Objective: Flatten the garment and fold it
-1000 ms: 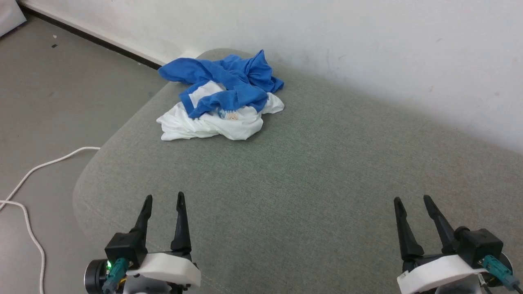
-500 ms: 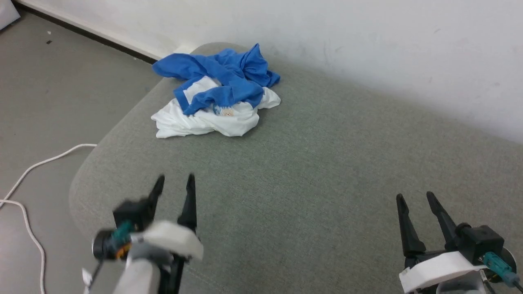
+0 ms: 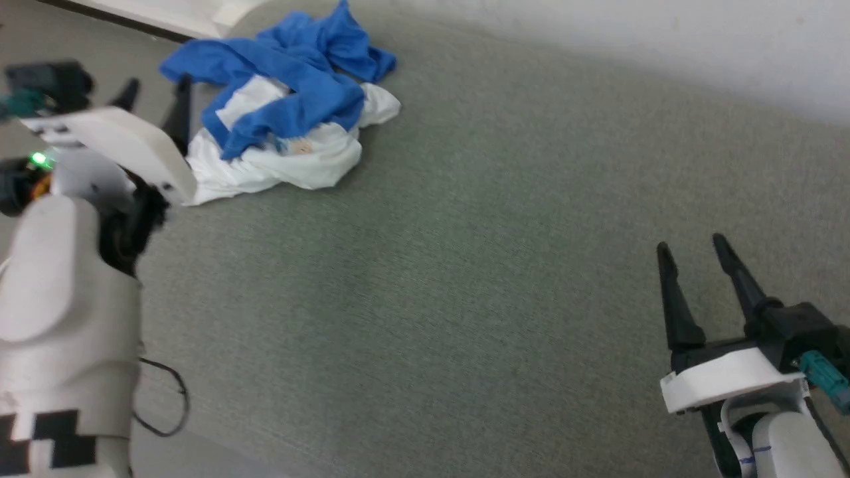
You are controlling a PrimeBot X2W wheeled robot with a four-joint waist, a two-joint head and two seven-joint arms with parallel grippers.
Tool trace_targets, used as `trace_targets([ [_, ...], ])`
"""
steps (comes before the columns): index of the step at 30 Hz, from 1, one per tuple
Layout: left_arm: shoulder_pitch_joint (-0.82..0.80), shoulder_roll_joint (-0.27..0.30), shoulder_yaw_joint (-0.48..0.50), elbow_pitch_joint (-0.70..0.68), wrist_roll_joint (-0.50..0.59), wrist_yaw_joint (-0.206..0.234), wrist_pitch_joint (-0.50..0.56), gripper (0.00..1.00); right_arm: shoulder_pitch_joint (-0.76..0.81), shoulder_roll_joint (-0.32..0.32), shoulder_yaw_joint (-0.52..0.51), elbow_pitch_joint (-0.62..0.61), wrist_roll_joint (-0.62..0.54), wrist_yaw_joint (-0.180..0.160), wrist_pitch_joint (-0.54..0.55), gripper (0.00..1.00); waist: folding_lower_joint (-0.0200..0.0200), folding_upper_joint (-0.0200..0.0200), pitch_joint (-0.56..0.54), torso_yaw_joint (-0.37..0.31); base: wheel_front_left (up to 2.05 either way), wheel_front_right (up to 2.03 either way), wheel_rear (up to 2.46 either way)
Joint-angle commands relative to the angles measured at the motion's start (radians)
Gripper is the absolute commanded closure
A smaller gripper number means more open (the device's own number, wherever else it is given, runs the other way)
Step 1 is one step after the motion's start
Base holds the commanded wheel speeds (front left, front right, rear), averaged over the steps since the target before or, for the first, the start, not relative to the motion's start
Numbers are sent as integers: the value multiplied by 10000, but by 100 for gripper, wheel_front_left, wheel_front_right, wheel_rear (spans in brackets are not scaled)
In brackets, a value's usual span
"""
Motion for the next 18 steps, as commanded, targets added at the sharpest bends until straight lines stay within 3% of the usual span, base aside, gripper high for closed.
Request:
trace_targets([
  [1,-244,117,108,147,-105,70,175,0,-133,11,-89,-136,-104,-21,58,0,-2,0,1425,-971,0,0,0],
  [10,-1164,931,602,1604,-827,258,2512,0,-494,11,-503,-1024,-566,-21,457,0,-2,0,2923,-1480,0,0,0],
  [18,-1349,828,443,2688,-1266,29,3556,0,-586,11,-568,-1395,-710,-21,652,0,-2,0,3387,-1400,0,0,0],
])
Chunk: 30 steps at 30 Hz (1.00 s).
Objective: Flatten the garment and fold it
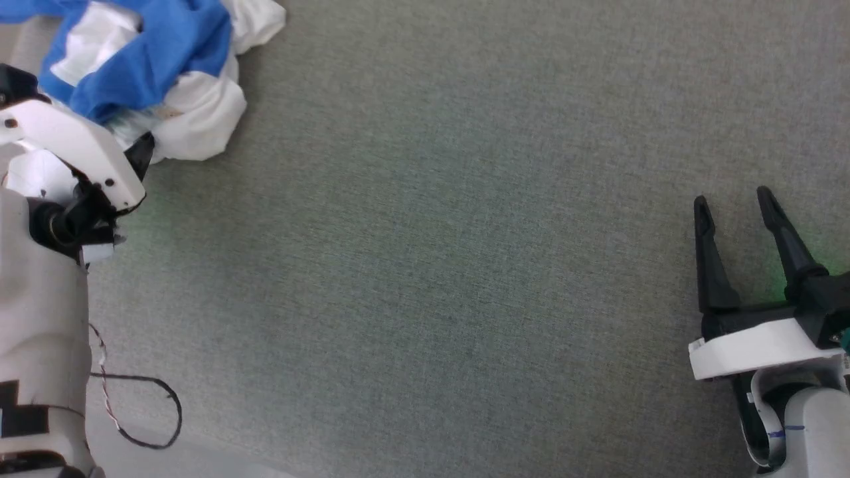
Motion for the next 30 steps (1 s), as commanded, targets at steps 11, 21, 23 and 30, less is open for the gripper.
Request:
trace_targets([
  [11,-191,-37,-276,279,-70,-368,-1694,100,-273,3,133,62,94,-21,80,0,-1,0,179,-190,0,0,0],
  [21,-1648,698,-493,-776,838,-319,-5065,100,-200,3,524,1261,983,-21,-583,0,-1,0,-1571,-581,0,0,0],
  [23,-2137,677,-551,-1081,739,-360,-5145,100,-134,3,649,1583,1253,-21,-726,0,-1,0,-2048,-734,0,0,0],
  [30,-3835,367,-1378,-2263,630,-451,-4784,100,151,3,899,2539,2054,-21,-1060,0,-1,0,-3484,-1499,0,0,0],
])
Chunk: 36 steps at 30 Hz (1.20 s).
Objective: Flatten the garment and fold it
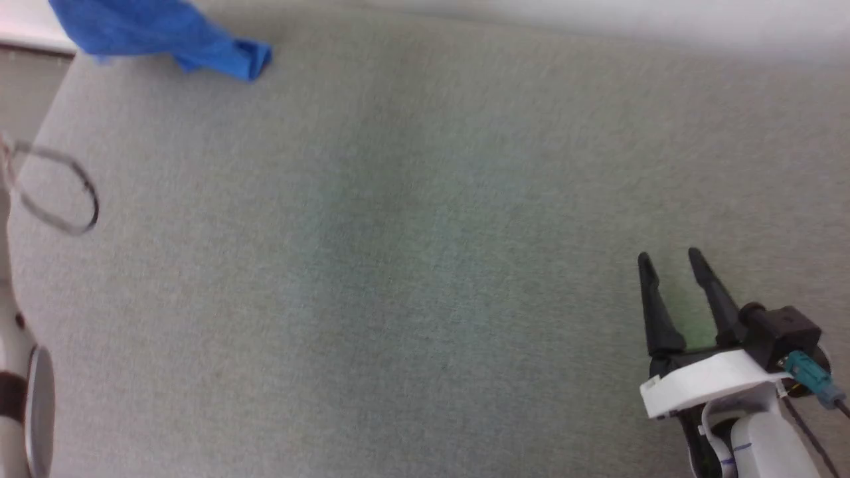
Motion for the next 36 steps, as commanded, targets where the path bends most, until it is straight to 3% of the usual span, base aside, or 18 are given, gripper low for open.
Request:
trace_targets([
  [1,-457,-243,-211,-236,-69,-62,74,100,110,-6,-3,143,158,-19,-80,0,1,0,-1311,-908,0,0,0],
  [10,-1912,-1162,-1297,-335,-257,-83,719,100,290,-6,11,322,561,-19,-129,0,1,0,-1821,-1861,0,0,0],
  [15,-1482,-1857,-2159,-196,-801,-88,961,100,465,-6,-86,251,674,-19,-131,0,1,0,-1794,-2137,0,0,0],
  [22,1213,-2608,-3947,-452,-2068,-90,1456,100,747,-6,-171,276,724,-19,-132,0,1,0,-1884,-2104,0,0,0],
  [29,4537,-2611,-6065,-541,-2445,-91,1733,100,879,-6,14,410,930,-19,-133,0,1,0,-2176,-2142,0,0,0],
  [36,7248,-2523,-8034,-365,-3823,-91,3699,100,1050,-6,-41,378,840,-19,-133,0,1,0,-2311,-2024,0,0,0],
])
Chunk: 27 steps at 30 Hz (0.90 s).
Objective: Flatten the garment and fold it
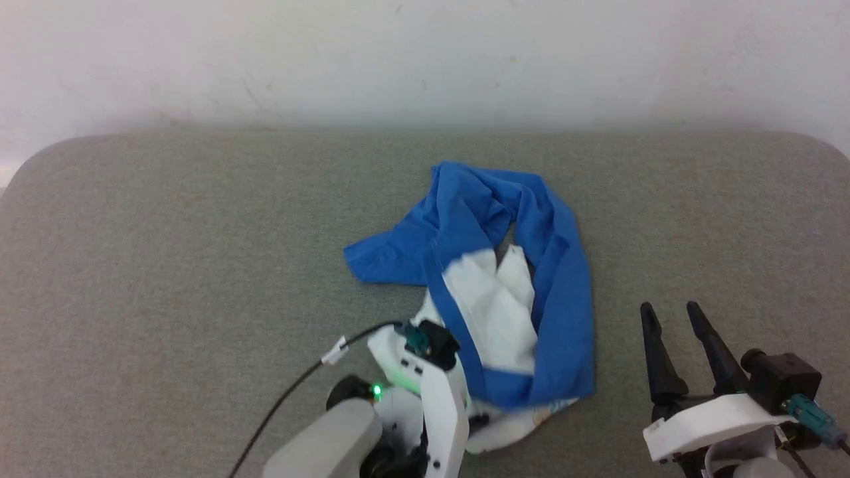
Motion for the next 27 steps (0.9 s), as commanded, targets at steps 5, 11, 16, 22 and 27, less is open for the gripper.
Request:
trace_targets([
  [5,735,157,170,-101,-778,77,245,0,278,9,-106,62,-3,-19,-47,0,1,0,-195,250,0,0,0],
  [11,674,164,2124,-1211,-1963,744,-1107,0,408,9,-164,138,49,-19,-47,0,1,0,-499,483,0,0,0],
  [16,666,882,3751,-2254,-1797,1598,-3069,0,451,9,-170,164,86,-19,-47,0,1,0,-710,565,0,0,0],
  [22,1511,1933,4605,-2700,23,2657,-6261,0,572,9,-195,297,87,-19,-47,0,1,0,-931,632,0,0,0],
  [27,2499,1948,5239,-3125,1331,3190,-6973,0,615,9,-273,641,74,-19,-47,0,1,0,-944,725,0,0,0],
])
